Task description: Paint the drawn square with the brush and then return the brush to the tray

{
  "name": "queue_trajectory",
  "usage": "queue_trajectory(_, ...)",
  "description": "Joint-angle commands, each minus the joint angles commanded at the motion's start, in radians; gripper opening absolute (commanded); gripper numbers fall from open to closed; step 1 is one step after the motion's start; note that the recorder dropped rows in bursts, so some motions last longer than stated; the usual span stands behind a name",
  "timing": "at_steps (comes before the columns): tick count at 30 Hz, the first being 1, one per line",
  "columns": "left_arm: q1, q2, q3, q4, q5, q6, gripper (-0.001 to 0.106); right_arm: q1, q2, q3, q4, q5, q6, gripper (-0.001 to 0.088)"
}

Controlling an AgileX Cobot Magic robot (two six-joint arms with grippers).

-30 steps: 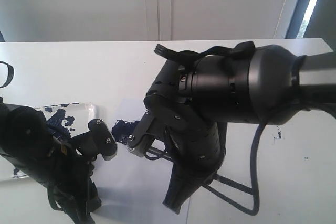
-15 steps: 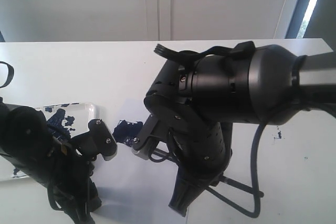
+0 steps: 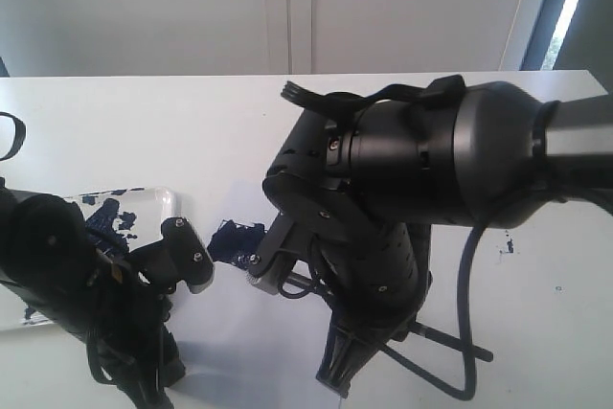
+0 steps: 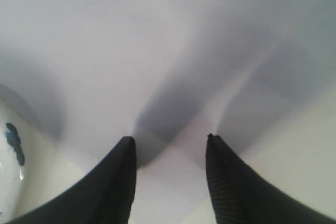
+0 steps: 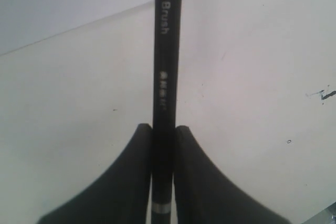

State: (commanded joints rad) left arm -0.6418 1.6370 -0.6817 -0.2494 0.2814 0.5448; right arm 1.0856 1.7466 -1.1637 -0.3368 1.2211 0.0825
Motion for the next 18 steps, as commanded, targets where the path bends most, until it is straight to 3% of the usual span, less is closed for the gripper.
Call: queue_trajectory(18, 0.0, 0.0, 0.0, 0.0, 0.0, -0.013, 0.048, 0.0, -0.04, 0.0, -0.01, 0.0, 0.016, 0.0)
